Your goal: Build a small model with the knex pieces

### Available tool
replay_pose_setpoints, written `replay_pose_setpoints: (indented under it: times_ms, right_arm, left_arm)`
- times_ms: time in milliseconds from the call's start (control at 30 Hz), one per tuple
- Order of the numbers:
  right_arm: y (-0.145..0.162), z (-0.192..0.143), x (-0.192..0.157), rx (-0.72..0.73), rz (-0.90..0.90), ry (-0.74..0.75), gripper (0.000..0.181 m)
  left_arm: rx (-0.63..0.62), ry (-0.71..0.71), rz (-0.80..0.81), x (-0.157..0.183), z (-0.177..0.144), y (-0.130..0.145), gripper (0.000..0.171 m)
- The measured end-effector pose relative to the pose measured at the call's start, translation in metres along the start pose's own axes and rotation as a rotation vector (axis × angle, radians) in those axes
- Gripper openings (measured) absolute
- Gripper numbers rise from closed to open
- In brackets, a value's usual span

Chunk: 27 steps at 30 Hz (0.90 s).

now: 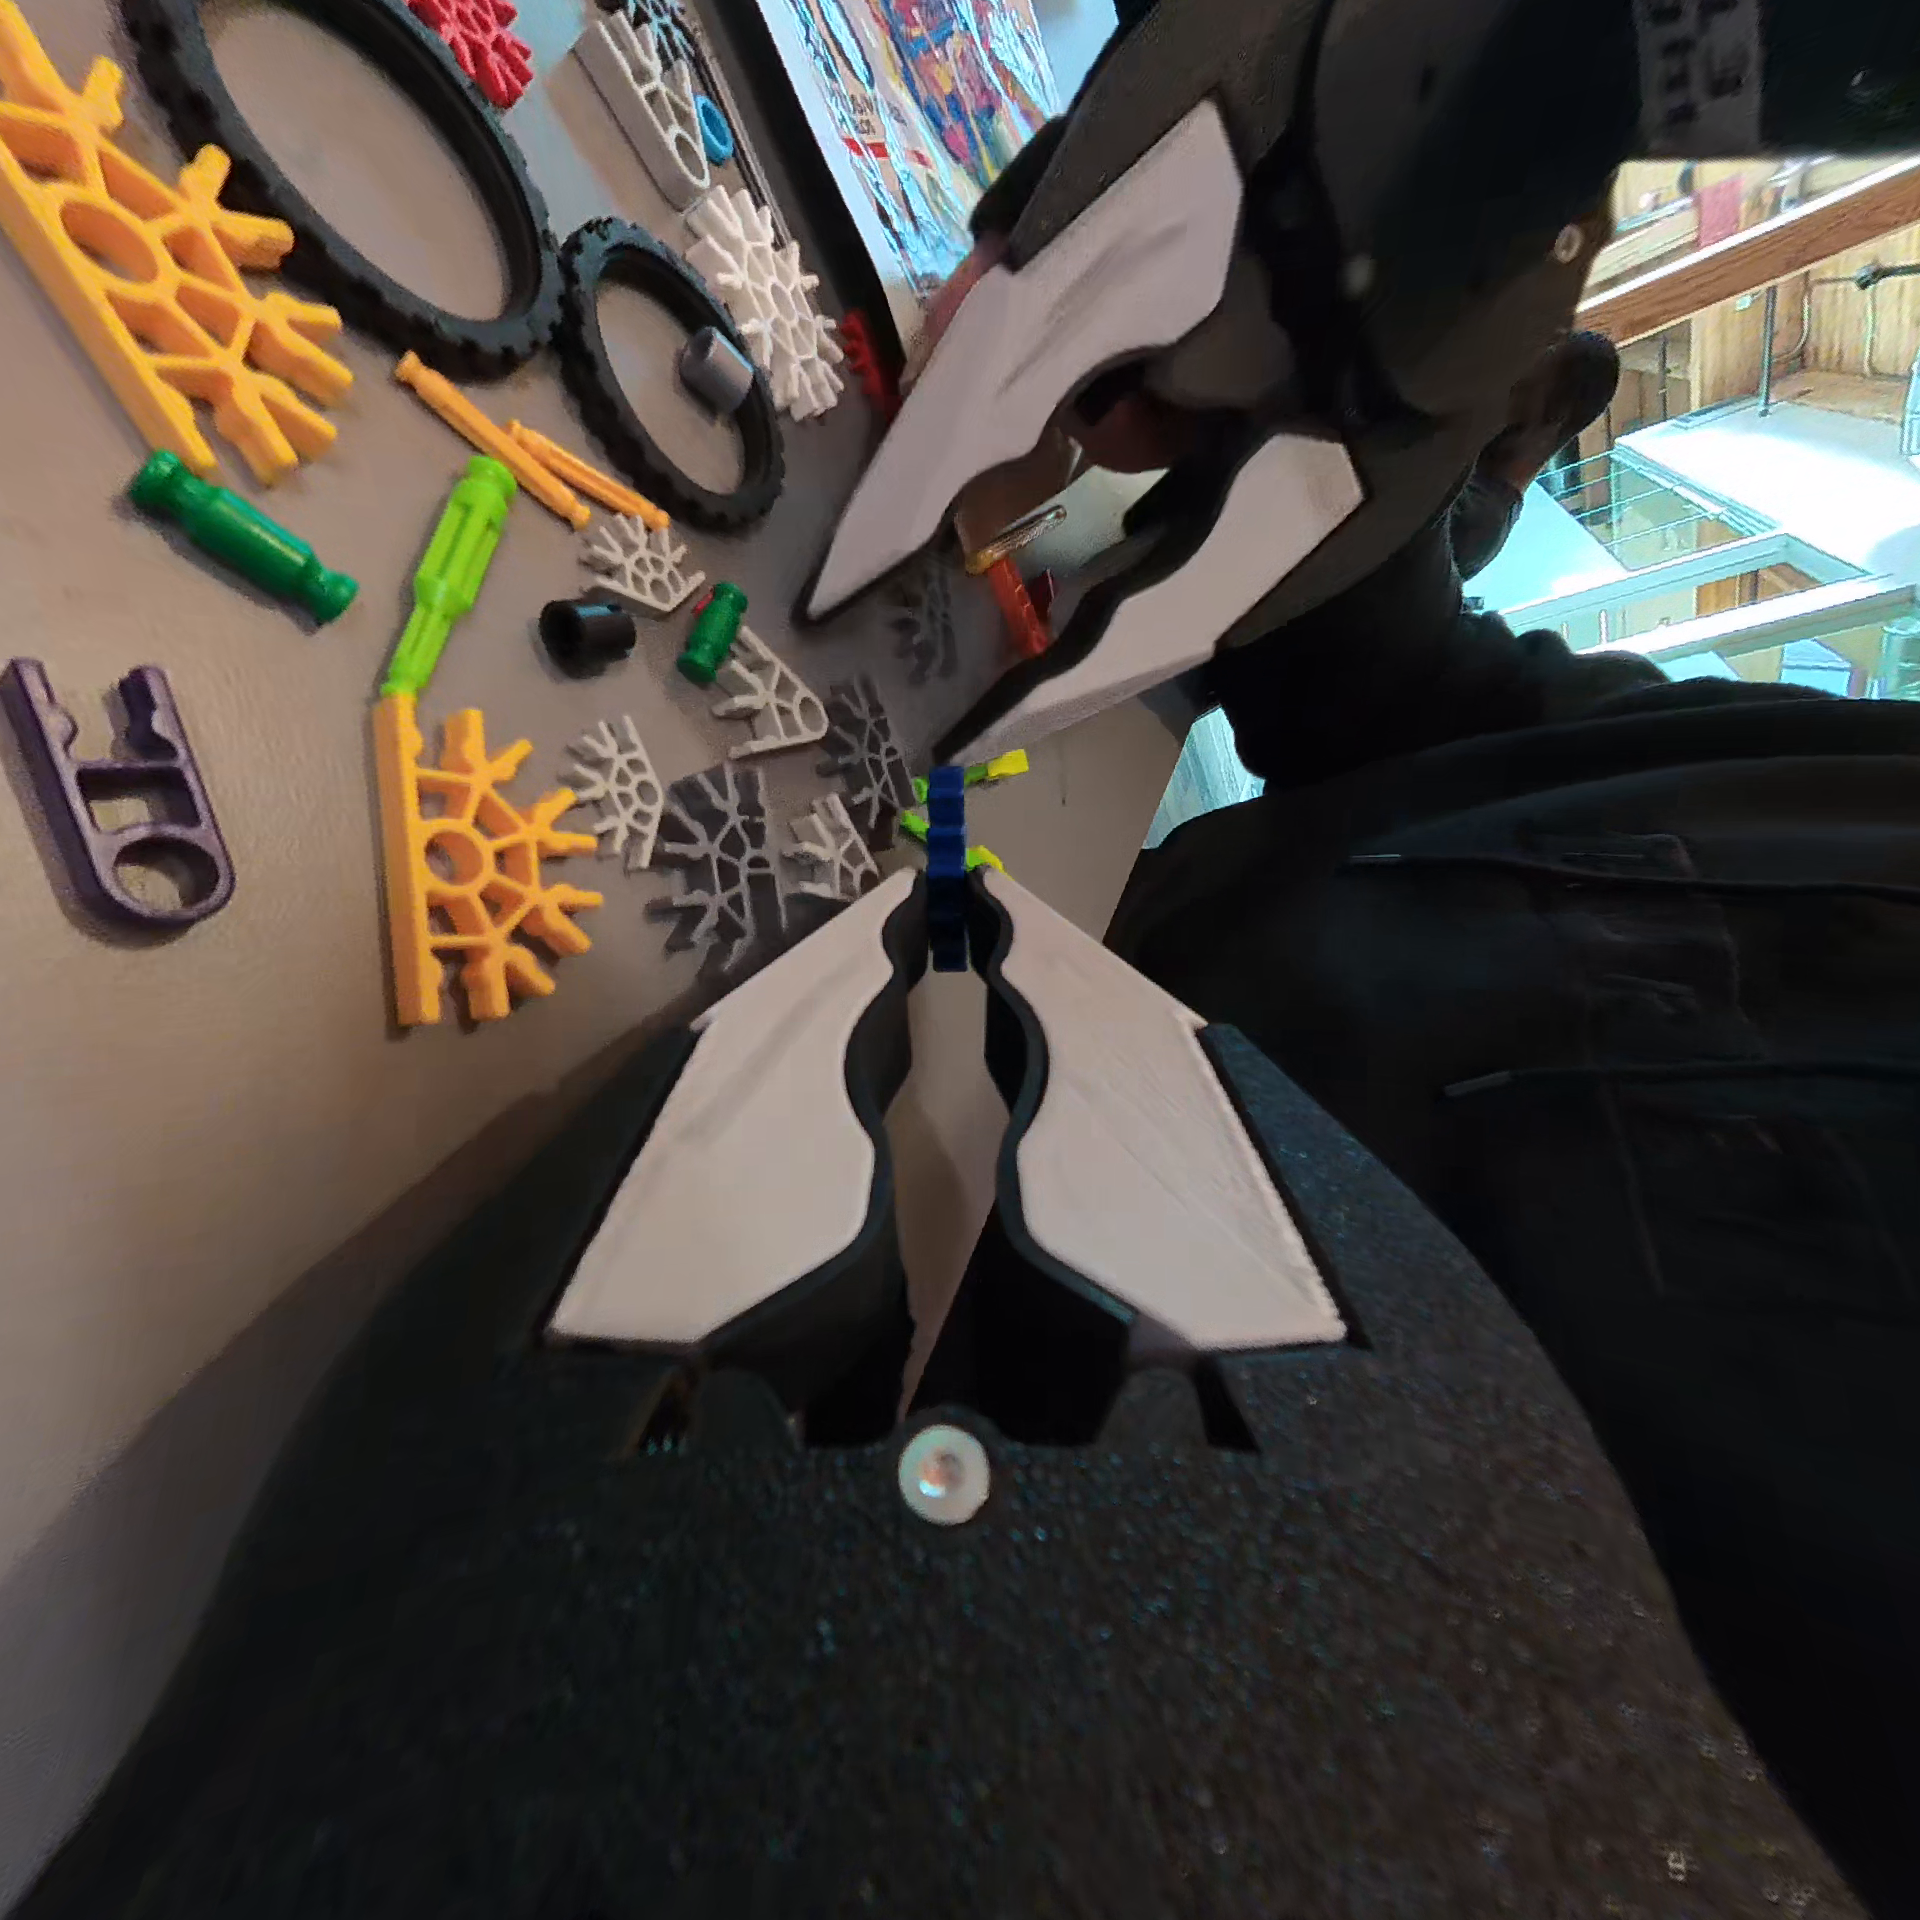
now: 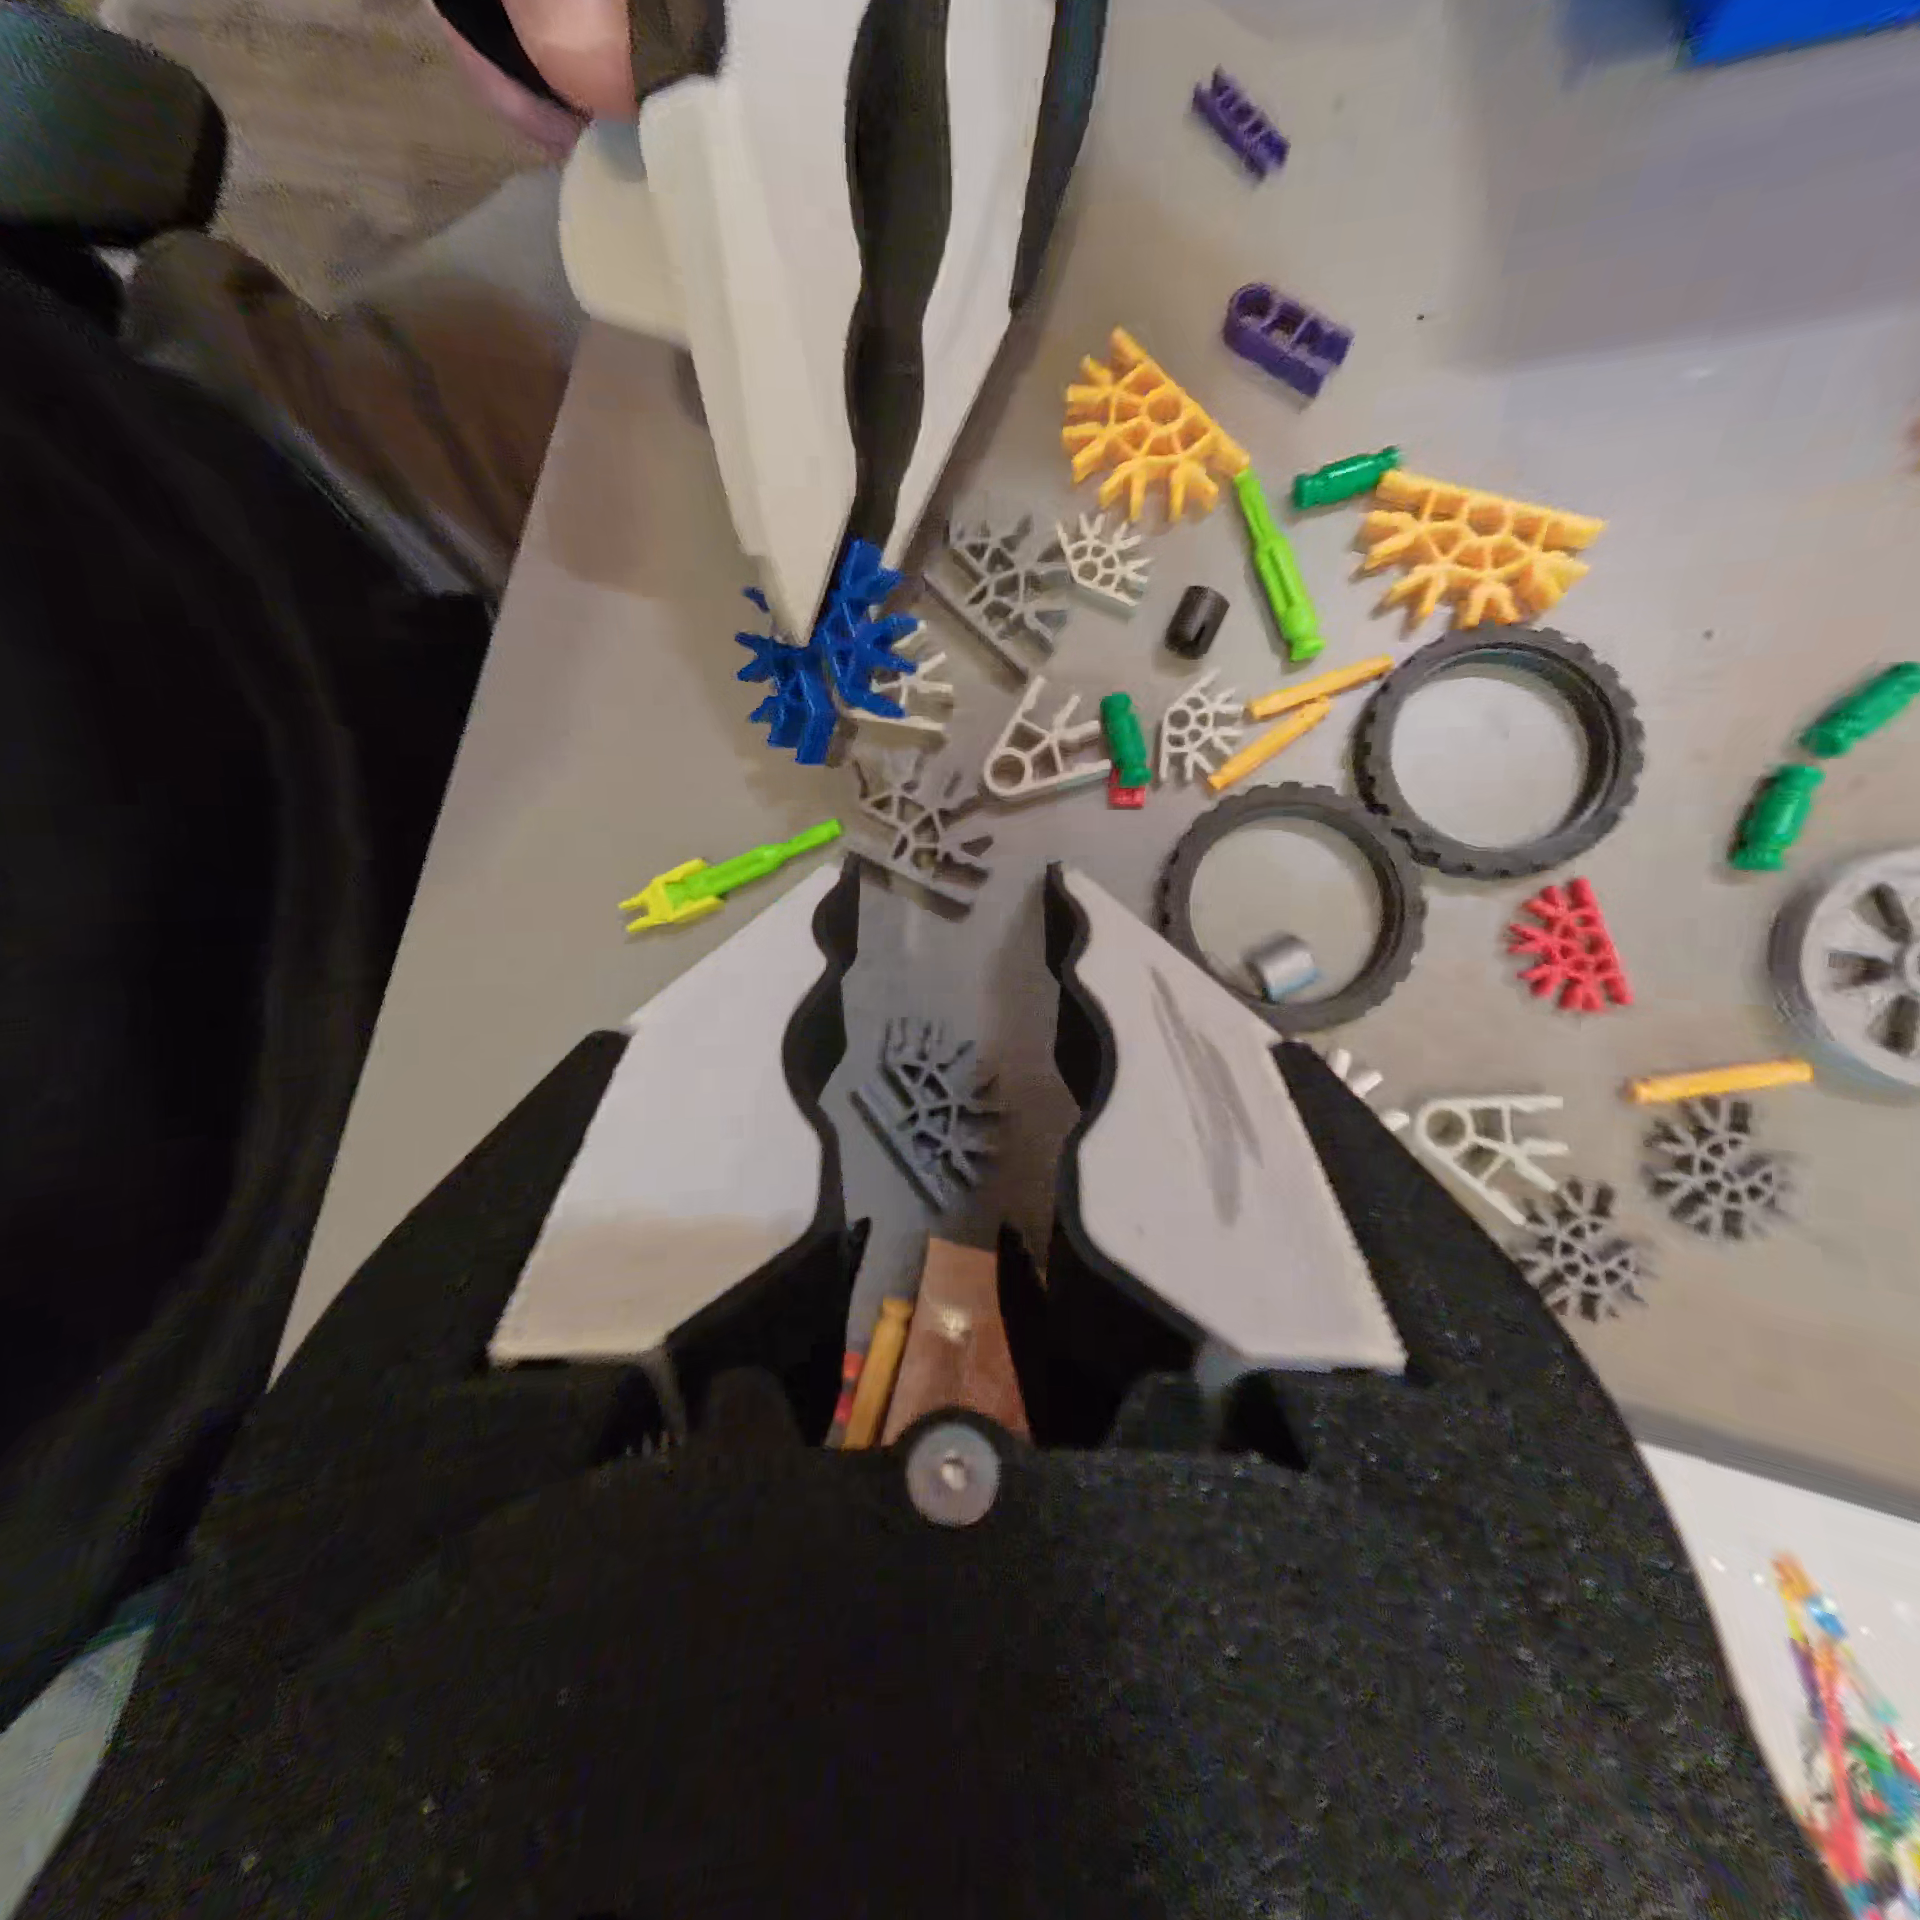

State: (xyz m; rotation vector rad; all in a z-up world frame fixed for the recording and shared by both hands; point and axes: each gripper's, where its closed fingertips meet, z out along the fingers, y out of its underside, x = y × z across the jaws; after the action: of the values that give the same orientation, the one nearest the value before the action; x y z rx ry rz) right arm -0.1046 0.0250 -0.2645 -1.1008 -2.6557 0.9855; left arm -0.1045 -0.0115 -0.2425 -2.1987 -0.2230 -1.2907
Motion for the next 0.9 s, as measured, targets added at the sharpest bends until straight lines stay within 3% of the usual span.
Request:
replay_pose_setpoints:
  times_ms: [200, 400, 600, 700, 800, 900]
  right_arm:
    - [-0.008, 0.007, -0.004, 0.007, -0.052, 0.033, 0.019]
    - [-0.008, 0.009, -0.007, 0.023, -0.061, 0.068, 0.017]
    - [0.001, -0.004, 0.016, 0.035, -0.013, 0.232, 0.016]
    - [0.009, -0.009, 0.013, 0.04, 0.05, 0.219, 0.018]
    - [0.014, -0.012, 0.01, 0.024, 0.054, 0.171, 0.041]
    - [0.014, -0.011, 0.008, 0.012, 0.013, 0.11, 0.041]
  left_arm:
    - [0.008, -0.001, 0.015, 0.0, -0.001, 0.0, 0.004]
    - [0.01, -0.013, 0.021, -0.001, -0.002, 0.001, 0.004]
    - [0.023, -0.031, 0.021, -0.003, -0.005, 0.001, 0.004]
    - [0.026, -0.031, 0.021, -0.004, -0.005, 0.001, 0.004]
    - [0.024, -0.029, 0.019, -0.004, -0.005, 0.001, 0.004]
    - [0.024, -0.031, 0.019, -0.004, -0.005, 0.001, 0.004]
